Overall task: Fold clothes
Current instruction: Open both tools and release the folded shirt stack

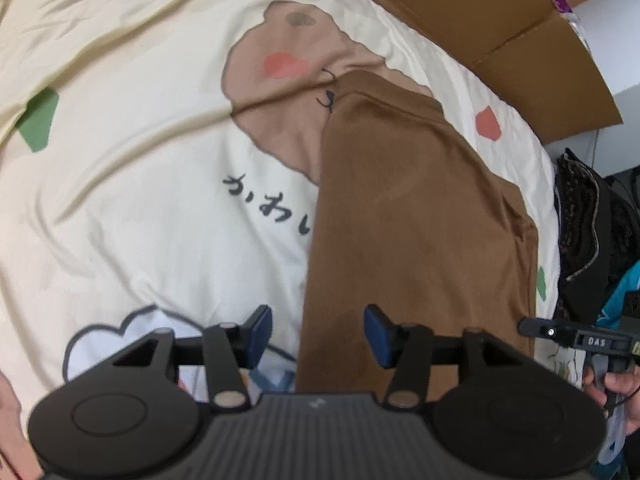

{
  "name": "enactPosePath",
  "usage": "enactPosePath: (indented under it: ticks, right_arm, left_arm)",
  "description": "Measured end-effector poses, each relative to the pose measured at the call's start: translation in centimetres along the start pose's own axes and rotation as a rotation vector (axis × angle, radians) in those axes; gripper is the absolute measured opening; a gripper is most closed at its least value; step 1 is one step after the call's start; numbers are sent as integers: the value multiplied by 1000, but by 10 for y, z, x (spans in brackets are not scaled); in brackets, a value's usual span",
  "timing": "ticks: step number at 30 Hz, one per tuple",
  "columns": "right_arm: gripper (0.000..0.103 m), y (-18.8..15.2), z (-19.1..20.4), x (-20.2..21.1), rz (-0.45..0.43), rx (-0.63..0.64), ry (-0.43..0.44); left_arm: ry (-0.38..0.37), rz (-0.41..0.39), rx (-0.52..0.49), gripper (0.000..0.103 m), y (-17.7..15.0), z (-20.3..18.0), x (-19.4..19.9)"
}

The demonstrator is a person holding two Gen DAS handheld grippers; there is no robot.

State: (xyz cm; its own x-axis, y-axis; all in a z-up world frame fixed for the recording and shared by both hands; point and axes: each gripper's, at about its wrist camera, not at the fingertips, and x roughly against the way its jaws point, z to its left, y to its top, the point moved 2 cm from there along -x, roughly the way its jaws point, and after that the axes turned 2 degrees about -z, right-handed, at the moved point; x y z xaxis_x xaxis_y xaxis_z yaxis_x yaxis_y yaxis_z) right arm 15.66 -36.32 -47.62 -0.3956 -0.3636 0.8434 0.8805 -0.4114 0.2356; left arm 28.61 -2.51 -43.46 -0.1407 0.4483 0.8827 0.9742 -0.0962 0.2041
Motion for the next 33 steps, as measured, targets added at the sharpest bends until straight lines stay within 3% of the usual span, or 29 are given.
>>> enactPosePath:
  ticks: [16,25,33]
  right_arm:
    - [49,23,-14,1,-62,-47,62]
    - [48,32,-13,-6,-57,19,-13]
    - [48,52,-15,-11,-87,11,7]
  left_arm:
    - [-4,-54,3,53,30,-1,-18]
    - [7,-74,-13,53,41,-4,-27]
    - [-46,-77,-45,53,58,-3,-33]
